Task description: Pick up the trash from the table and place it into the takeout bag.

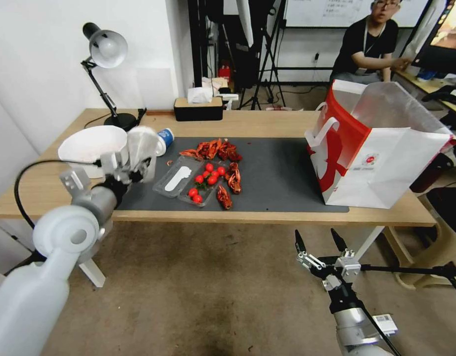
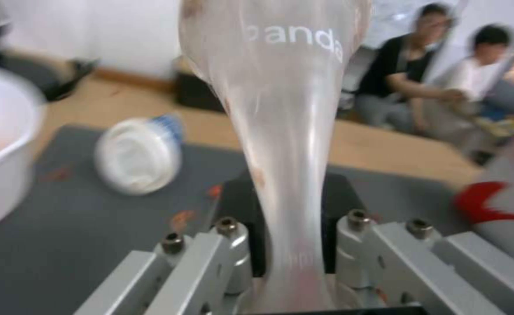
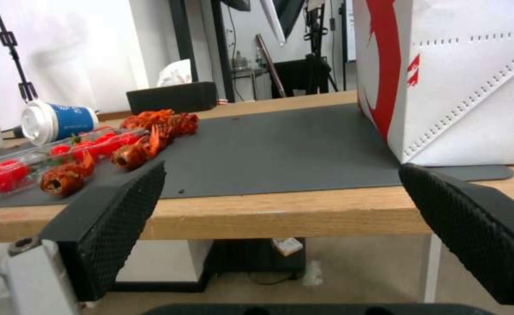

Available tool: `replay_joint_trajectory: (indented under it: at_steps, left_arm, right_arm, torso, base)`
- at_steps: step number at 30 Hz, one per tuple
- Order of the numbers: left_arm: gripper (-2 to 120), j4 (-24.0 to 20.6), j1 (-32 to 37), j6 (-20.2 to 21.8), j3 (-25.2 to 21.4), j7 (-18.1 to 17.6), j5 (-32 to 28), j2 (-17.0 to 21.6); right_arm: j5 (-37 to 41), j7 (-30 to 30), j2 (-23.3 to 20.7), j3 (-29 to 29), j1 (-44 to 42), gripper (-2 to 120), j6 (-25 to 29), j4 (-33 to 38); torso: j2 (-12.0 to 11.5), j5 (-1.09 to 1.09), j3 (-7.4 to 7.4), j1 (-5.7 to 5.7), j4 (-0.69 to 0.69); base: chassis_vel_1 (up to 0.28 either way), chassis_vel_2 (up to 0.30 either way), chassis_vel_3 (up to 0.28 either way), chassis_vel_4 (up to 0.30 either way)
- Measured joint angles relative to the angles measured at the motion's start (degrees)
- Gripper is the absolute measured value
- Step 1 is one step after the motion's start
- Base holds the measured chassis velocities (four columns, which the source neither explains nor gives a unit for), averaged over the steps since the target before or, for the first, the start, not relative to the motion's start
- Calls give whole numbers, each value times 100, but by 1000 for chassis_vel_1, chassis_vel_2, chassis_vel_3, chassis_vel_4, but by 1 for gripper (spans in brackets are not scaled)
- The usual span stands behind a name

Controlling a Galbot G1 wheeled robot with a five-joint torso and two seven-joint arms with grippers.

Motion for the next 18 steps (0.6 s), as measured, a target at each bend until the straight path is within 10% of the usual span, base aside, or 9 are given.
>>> replay_joint_trajectory:
  at_steps: [10, 18]
  left_arm:
    - [2, -65, -1285, -13, 749, 17, -1106, 244]
    - [2, 709, -2872, -13, 2094, 95, -1224, -381]
  right_arm:
    - [-94, 66, -13, -116, 121, 100, -261, 17]
    - [-346, 84, 177, -58, -58, 100, -321, 156]
  torso:
    - [0, 0, 0, 0, 4]
    - [0, 0, 1, -1, -1]
  base:
    - [0, 0, 0, 0]
    - [0, 0, 0, 0]
